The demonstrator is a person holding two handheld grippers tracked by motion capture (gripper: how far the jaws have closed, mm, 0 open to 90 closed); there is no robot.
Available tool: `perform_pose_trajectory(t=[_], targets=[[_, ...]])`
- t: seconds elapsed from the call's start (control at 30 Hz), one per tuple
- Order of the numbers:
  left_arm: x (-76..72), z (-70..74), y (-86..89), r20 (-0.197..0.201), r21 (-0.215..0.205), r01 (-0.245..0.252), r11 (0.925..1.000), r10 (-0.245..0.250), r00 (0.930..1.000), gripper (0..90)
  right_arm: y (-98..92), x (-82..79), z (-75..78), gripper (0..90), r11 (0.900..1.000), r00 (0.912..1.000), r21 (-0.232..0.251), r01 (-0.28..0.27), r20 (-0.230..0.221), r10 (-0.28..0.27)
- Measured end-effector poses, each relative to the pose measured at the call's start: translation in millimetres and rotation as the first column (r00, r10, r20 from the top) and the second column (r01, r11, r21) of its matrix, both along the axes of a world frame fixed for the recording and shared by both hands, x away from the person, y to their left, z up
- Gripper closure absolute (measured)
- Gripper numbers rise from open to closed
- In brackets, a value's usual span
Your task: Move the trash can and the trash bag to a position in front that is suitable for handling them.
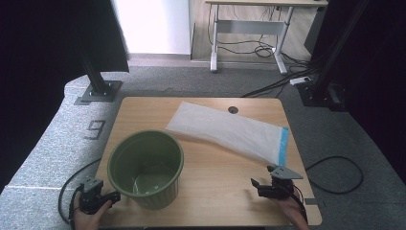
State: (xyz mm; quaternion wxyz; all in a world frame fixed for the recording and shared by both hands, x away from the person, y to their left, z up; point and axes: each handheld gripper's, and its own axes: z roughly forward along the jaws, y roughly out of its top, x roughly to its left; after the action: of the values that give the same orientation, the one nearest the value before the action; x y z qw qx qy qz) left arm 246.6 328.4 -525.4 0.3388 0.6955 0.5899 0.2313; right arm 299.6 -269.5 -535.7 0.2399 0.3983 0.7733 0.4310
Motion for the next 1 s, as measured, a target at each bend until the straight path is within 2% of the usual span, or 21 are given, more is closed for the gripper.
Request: perform_pose_trajectory(t=[0.07, 0.17, 0.27, 0.37, 0.43, 0.47, 0.5, 0.53, 0.57, 0.63, 0.67, 0.7, 0.73, 0.77, 0.8, 0.83, 0.9, 0.93, 1.0], targets=[[-0.4, 0.1, 0.0, 0.002, 0.0, 0.008, 1.0, -0.008, 1.0, 16.3, 0.6, -0.3, 0.0, 13.1, 1.0, 1.0, 0.003, 0.001, 0.0, -0.001], [-5.6, 2.2, -0.4, 0.009, 0.005, 0.047, 0.9989, -0.047, 0.9988, 14.6, 2.4, -3.4, 1.5, 13.1, 1.0, 0.9999, -0.006, -0.006, 0.011, 0.006], [-10.0, 3.8, -0.2, 0.018, 0.001, 0.056, 0.9984, -0.056, 0.9983, 14.5, 3.2, -3.7, 2.7, 13.2, 1.0, 0.9998, -0.005, -0.011, 0.018, 0.011], [-24.3, 8.4, -2.6, 0.054, -0.012, 0.08, 0.9968, -0.079, 0.9955, 14.0, 3.4, 0.8, 2.1, 13.2, 1.0, 0.9998, -0.003, -0.016, 0.014, 0.016], [-29.8, 9.4, -4.9, 0.059, -0.011, 0.091, 0.9958, -0.09, 0.9942, 13.9, 3.2, 1.8, 1.8, 13.2, 1.0, 0.9998, -0.003, -0.018, 0.012, 0.018], [-34.1, 9.9, -6.9, 0.062, -0.008, 0.104, 0.9945, -0.104, 0.9927, 13.9, 2.9, 3.5, 1.4, 13.5, 1.0, 0.9997, -0.001, -0.021, 0.008, 0.021], [-42.3, 10.3, -10.2, 0.069, -0.018, 0.138, 0.9903, -0.136, 0.9883, 13.8, 3.0, 5.8, 1.4, 13.9, 1.0, 0.9997, 0.007, -0.025, 0.003, 0.025], [-42.3, 10.3, -10.2, 0.069, -0.018, 0.138, 0.9903, -0.136, 0.9883, 13.8, 3.0, 5.8, 1.4, 13.9, 1.0, 0.9997, 0.007, -0.025, 0.003, 0.025], [-48.1, 10.8, -12.9, 0.071, -0.02, 0.167, 0.9858, -0.165, 0.9837, 13.8, 3.3, 6.5, 1.5, 14.0, 1.0, 0.9996, 0.009, -0.027, 0.003, 0.027], [-59.4, 11.2, -21.3, 0.08, -0.024, 0.239, 0.9708, -0.236, 0.9684, 13.8, 5.7, 9.2, 2.2, 14.3, 0.999, 0.999, 0.009, -0.045, 0.007, 0.045], [-59.4, 11.2, -21.3, 0.08, -0.024, 0.239, 0.9708, -0.236, 0.9684, 13.8, 5.7, 9.2, 2.2, 14.3, 0.999, 0.999, 0.009, -0.045, 0.007, 0.045], [-61.2, 11.4, -28.5, 0.085, -0.032, 0.289, 0.9569, -0.285, 0.9548, 13.8, 8.2, 11.7, 1.6, 14.3, 0.999, 0.9986, 0.009, -0.053, 0.006, 0.053], [-61.2, 11.4, -28.5, 0.085, -0.032, 0.289, 0.9569, -0.285, 0.9548, 13.7, 8.2, 11.7, 1.6, 14.3, 0.999, 0.9986, 0.009, -0.053, 0.006, 0.053], [-59.2, 12.7, -35.9, 0.087, -0.035, 0.325, 0.9452, -0.321, 0.9431, 13.7, 10.2, 13.3, 0.5, 14.3, 0.998, 0.9982, 0.003, -0.06, 0.002, 0.06], [-59.2, 12.7, -35.9, 0.087, -0.035, 0.325, 0.9452, -0.321, 0.9431, 13.6, 10.2, 13.3, 0.5, 14.3, 0.998, 0.9982, 0.003, -0.06, 0.002, 0.06], [-55.4, 14.0, -43.9, 0.094, -0.039, 0.362, 0.9314, -0.357, 0.9293, 13.6, 10.8, 13.7, 0.1, 14.3, 0.998, 0.9981, 0.0, -0.062, 0.001, 0.062], [-51.2, 13.3, -51.1, 0.098, -0.049, 0.399, 0.9156, -0.393, 0.9142, 13.4, 11.8, 13.2, -0.8, 14.9, 0.998, 0.998, -0.006, -0.062, -0.005, 0.062], [-48.9, 12.4, -54.6, 0.09, -0.037, 0.403, 0.9143, -0.399, 0.9125, 13.0, 11.7, 12.7, -0.6, 15.4, 0.998, 0.9981, -0.005, -0.062, -0.002, 0.062], [-45.2, 10.7, -59.0, 0.084, -0.015, 0.4, 0.9163, -0.398, 0.9136, 11.4, 11.0, 11.0, -0.1, 15.6, 0.998, 0.9983, -0.005, -0.058, 0.0, 0.058]])
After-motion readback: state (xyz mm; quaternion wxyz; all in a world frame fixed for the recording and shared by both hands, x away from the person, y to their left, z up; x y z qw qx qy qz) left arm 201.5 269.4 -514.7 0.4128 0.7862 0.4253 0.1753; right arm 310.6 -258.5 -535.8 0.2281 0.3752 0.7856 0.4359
